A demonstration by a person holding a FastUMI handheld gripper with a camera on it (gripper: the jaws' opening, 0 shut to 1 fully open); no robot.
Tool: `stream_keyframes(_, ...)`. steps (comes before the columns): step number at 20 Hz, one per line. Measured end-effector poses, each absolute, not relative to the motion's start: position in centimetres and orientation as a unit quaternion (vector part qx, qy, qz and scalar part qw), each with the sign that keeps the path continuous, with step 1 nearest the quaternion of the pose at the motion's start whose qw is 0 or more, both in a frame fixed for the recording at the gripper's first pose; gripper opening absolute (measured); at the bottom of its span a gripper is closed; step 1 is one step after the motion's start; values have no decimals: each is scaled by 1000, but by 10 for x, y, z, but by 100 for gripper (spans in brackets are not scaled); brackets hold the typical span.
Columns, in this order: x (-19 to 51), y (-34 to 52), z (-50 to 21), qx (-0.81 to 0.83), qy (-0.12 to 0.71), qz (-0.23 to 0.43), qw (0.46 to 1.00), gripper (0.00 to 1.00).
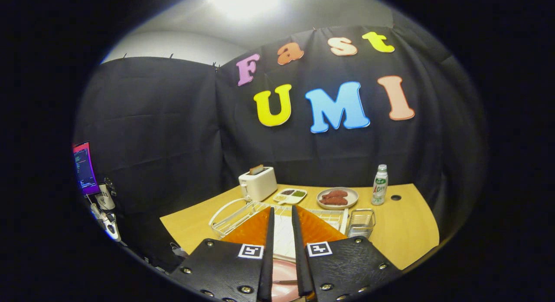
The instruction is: Take the plate from the dish rack, then take the spoon from the basket and place it into the plate.
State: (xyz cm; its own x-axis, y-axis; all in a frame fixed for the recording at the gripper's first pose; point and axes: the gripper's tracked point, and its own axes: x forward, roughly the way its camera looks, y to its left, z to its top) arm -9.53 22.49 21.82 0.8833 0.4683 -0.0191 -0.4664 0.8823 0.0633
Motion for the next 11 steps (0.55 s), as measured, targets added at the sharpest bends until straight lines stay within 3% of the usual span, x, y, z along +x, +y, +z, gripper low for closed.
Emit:
stream_keyframes(7, -68, 163, 314, 34, -56, 159, 985, 22)
stream_keyframes(11, -52, 130, 329, 20, -78, 122, 989, 22)
